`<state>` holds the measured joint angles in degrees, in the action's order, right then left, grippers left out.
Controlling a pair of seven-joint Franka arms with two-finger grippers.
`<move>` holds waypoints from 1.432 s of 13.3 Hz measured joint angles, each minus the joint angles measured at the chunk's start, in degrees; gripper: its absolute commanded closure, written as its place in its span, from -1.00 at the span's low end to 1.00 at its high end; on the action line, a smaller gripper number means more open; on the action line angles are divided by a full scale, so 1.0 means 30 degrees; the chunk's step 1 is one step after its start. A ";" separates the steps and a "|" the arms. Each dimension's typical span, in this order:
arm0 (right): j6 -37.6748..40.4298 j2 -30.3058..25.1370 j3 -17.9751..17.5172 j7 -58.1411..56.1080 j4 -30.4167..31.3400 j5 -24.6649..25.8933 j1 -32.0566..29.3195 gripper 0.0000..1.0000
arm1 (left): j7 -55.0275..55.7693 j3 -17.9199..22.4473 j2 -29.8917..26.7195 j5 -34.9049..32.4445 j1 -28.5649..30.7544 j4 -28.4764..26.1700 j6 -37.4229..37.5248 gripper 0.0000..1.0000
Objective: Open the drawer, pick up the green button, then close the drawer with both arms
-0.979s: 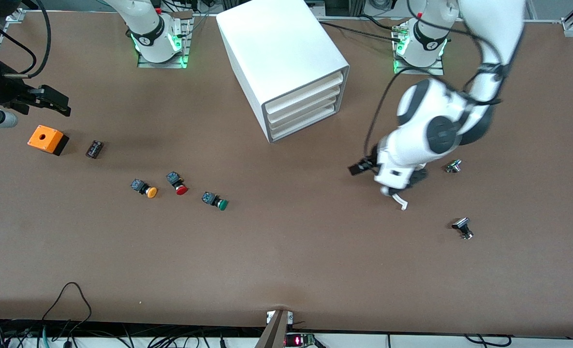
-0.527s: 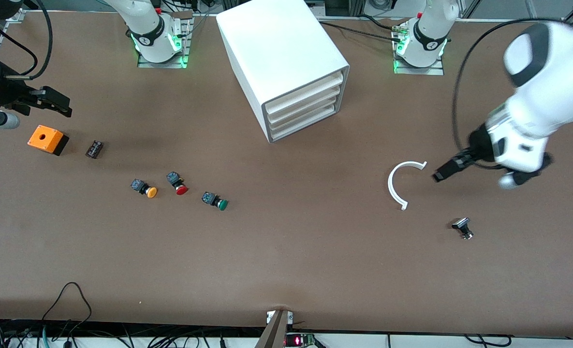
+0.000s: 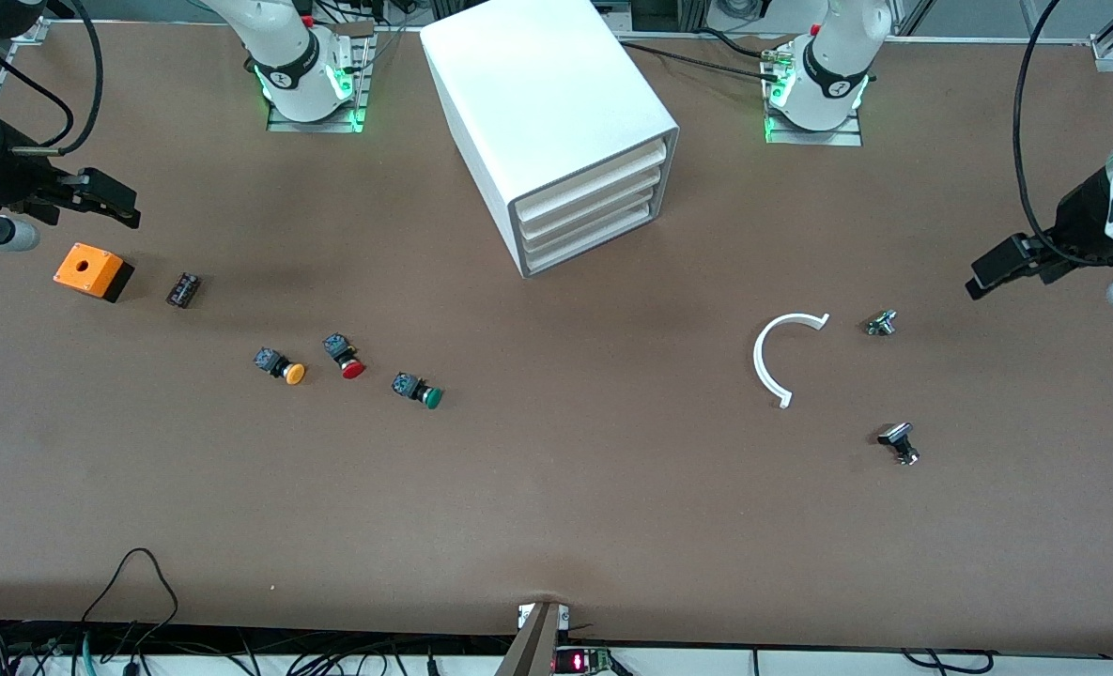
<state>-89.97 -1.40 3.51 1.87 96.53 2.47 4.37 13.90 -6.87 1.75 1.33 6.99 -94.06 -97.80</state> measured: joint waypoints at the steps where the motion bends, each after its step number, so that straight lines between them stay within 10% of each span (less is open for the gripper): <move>1: 0.0000 0.0001 0.0000 0.0000 -0.0001 0.0000 0.0001 -1.00 | -0.0002 -0.0002 -0.0013 -0.0233 -0.0033 0.0019 0.0496 -0.98; 19: -0.0003 0.0055 0.0004 -0.0001 -0.0002 0.0000 0.0000 -1.00 | -0.1546 -0.0412 -0.0166 -0.0226 -0.1318 0.0341 0.0211 -0.98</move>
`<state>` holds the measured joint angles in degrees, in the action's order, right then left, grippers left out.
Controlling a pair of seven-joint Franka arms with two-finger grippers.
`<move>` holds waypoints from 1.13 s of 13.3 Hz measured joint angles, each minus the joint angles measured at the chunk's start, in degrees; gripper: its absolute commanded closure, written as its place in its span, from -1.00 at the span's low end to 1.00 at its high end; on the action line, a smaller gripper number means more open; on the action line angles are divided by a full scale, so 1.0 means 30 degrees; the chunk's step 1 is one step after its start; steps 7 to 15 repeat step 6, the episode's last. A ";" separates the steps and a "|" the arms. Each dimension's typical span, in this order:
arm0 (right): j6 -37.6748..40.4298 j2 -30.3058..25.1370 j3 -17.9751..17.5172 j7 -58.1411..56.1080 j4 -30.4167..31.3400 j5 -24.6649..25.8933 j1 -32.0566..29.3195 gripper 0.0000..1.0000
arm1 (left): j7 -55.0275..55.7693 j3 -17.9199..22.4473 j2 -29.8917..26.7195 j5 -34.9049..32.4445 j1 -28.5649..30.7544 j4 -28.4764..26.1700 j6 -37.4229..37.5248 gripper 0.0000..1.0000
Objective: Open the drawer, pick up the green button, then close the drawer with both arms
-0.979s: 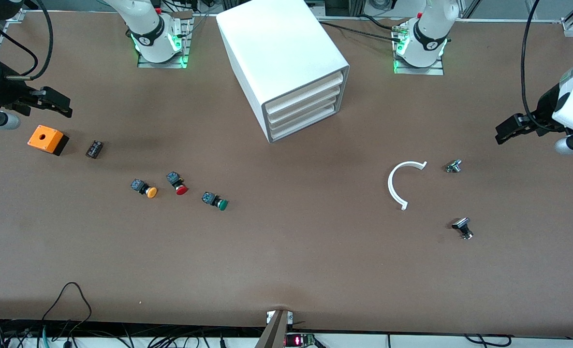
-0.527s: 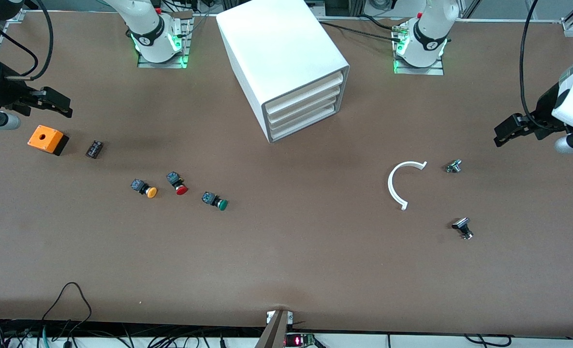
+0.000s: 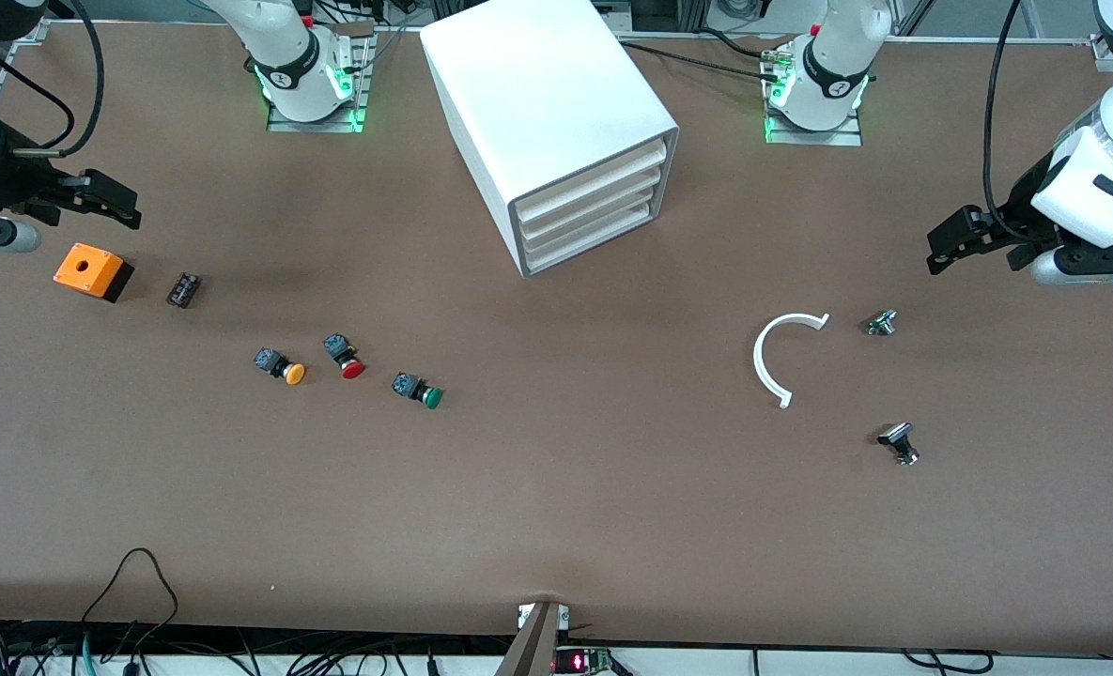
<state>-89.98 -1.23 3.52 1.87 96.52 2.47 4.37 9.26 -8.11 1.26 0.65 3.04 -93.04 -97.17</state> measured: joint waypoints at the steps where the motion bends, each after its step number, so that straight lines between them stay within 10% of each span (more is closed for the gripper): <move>1: 0.0000 0.0008 0.0000 0.0000 0.0000 0.0000 0.0000 -1.00 | -0.0028 0.0000 -0.0003 0.0015 0.0000 0.0000 0.0007 -0.98; 15: -0.0007 0.0024 0.0002 0.0000 0.0000 0.0000 -0.0001 -1.00 | -0.0092 0.0000 -0.0003 0.0028 -0.0001 0.0007 0.0029 -0.98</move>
